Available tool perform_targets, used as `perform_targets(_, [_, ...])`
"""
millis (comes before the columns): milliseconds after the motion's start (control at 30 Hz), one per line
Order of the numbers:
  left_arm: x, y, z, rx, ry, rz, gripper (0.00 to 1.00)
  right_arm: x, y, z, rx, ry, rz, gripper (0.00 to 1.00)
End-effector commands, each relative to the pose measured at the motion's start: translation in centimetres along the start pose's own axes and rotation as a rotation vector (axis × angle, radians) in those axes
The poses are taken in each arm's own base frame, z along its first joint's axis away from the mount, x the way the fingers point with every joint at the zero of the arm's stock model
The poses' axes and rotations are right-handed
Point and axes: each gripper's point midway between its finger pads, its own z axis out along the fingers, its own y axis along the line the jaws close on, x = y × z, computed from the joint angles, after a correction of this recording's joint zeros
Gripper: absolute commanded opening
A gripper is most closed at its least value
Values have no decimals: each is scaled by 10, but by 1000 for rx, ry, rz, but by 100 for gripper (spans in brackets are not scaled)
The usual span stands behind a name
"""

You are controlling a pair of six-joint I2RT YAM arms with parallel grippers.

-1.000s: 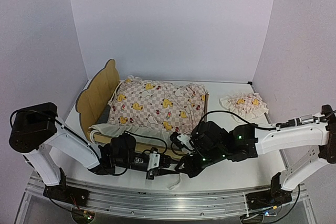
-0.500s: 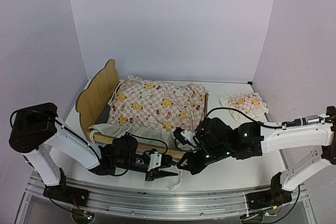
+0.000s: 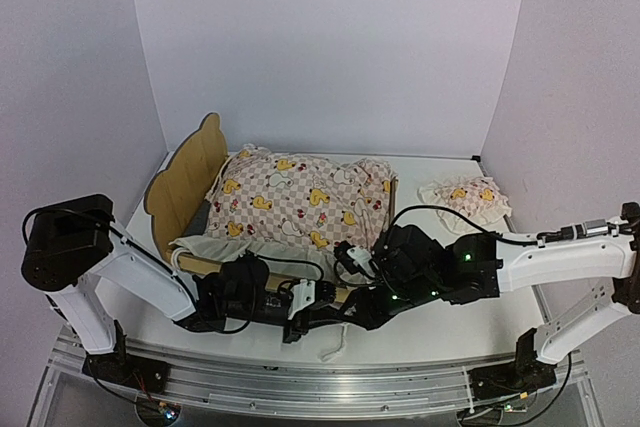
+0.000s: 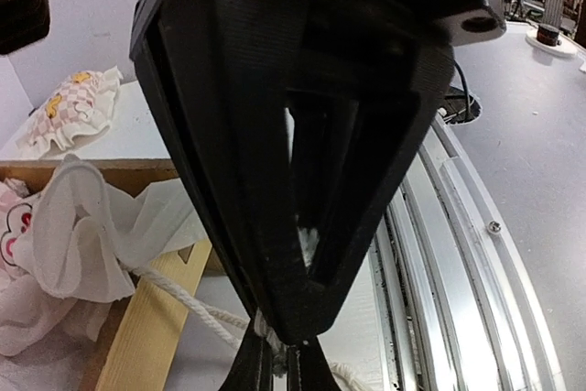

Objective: Set up the pet bed

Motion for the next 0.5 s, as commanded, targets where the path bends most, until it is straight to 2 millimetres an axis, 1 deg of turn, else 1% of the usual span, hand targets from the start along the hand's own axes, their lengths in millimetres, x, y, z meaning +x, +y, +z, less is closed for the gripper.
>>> perform_targets(0, [24,19,3,-71,124,-342,1,-9,-40,-13,208,-97,177,18])
perform_targets(67, [36,21,-1,-89,155,-447,1,-14,-47,-18,252,-159,256,22])
perform_targets(133, [39,18,-3,-76,153,-484,1,-17,-49,-19,292,-209,273,24])
perform_targets(167, [38,17,-4,-75,138,-485,1,-18,-51,-20,318,-233,271,24])
perform_targets(233, [44,24,-2,-103,141,-512,1,-18,-58,-19,353,-265,286,22])
perform_targets(300, [44,31,1,-122,128,-527,1,-19,-63,-15,367,-291,305,20])
perform_targets(400, [43,33,5,-122,115,-517,1,-20,-67,-9,375,-318,337,19])
perform_targets(467, [48,35,7,-128,131,-530,1,-19,-72,-6,391,-337,368,19])
